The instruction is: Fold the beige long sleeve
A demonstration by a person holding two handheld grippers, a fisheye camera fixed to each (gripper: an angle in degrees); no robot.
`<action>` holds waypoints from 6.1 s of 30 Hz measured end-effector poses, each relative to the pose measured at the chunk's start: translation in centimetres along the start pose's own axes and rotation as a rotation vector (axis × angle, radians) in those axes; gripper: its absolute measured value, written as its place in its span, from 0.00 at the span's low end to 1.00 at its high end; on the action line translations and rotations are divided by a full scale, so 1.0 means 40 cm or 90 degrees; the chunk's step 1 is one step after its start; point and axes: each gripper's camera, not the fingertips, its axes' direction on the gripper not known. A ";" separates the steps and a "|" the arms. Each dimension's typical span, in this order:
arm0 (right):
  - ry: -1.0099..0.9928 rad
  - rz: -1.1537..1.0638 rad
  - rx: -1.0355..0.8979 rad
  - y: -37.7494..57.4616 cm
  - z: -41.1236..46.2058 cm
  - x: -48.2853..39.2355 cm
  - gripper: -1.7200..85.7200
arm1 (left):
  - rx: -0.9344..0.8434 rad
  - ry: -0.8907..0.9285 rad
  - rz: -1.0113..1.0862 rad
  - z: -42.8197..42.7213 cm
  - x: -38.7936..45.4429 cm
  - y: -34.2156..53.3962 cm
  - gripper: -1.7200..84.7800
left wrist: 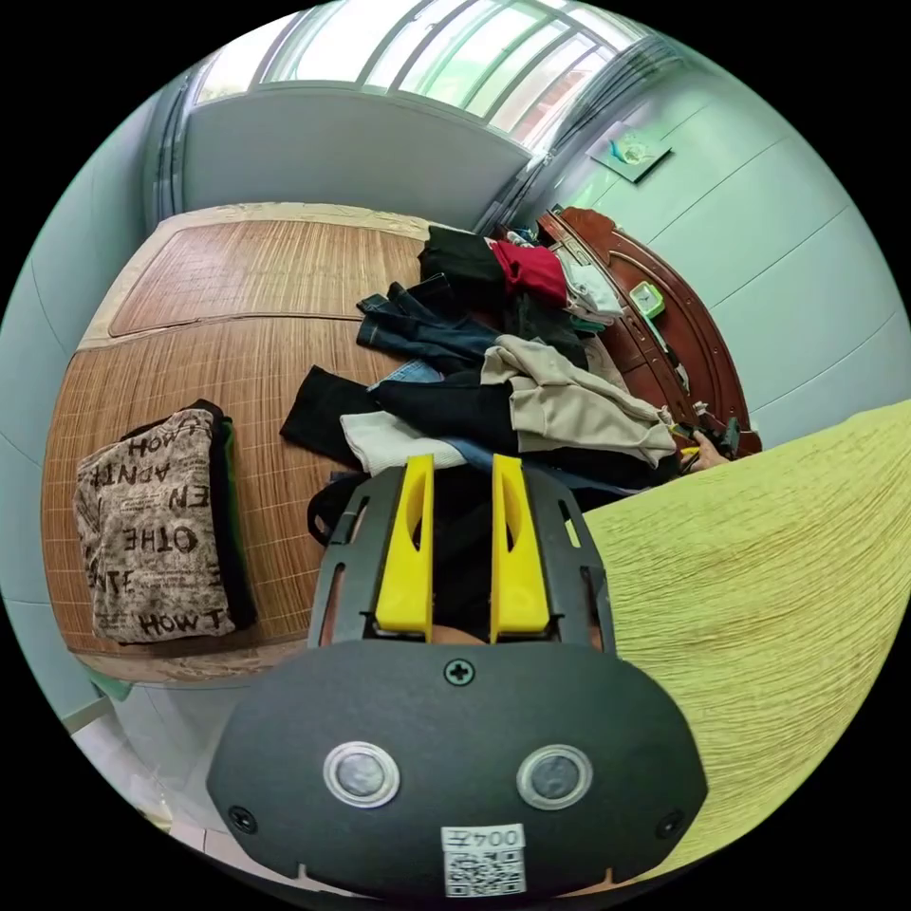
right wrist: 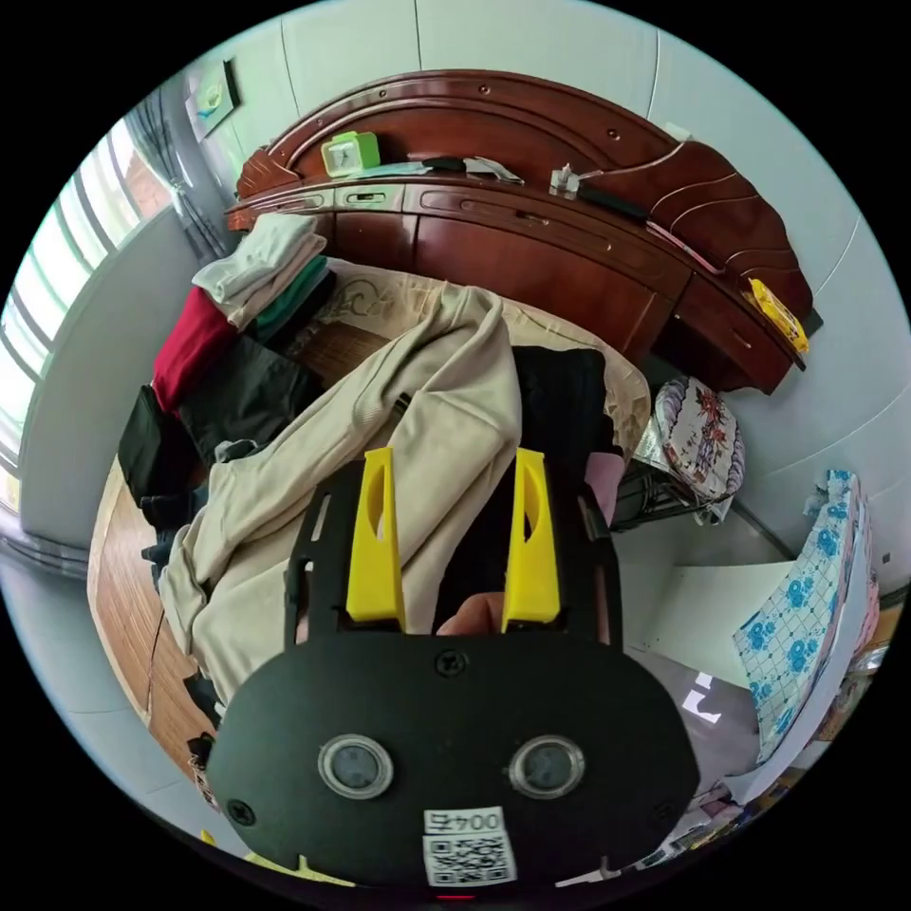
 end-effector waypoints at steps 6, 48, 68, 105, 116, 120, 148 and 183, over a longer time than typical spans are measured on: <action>0.025 0.008 -0.091 -0.131 0.160 0.097 0.12 | -0.041 -0.026 0.082 0.089 0.251 -0.100 0.17; -0.789 -0.286 0.096 -0.024 -1.046 0.275 0.07 | -0.099 0.097 1.043 0.877 1.621 -0.544 0.18; -0.713 0.028 0.161 -0.456 -1.451 0.379 0.07 | -0.246 0.286 0.897 1.069 1.558 -0.711 0.03; -0.369 0.078 0.750 -0.562 -3.858 0.749 0.06 | 0.084 0.964 0.597 1.154 1.572 0.524 0.03; 0.080 0.270 0.803 -0.617 -4.578 0.827 0.07 | 0.014 1.111 0.717 1.368 1.880 1.283 0.03; 0.159 0.306 0.829 -0.683 -4.749 0.875 0.07 | 0.003 1.178 0.714 1.471 1.928 1.501 0.03; -0.089 0.071 0.852 -1.214 -5.195 1.814 0.07 | 0.258 1.004 0.671 2.105 1.608 2.683 0.03; -0.366 0.587 0.537 -1.859 -4.098 3.126 0.12 | -0.233 0.472 0.834 4.166 2.132 3.770 0.10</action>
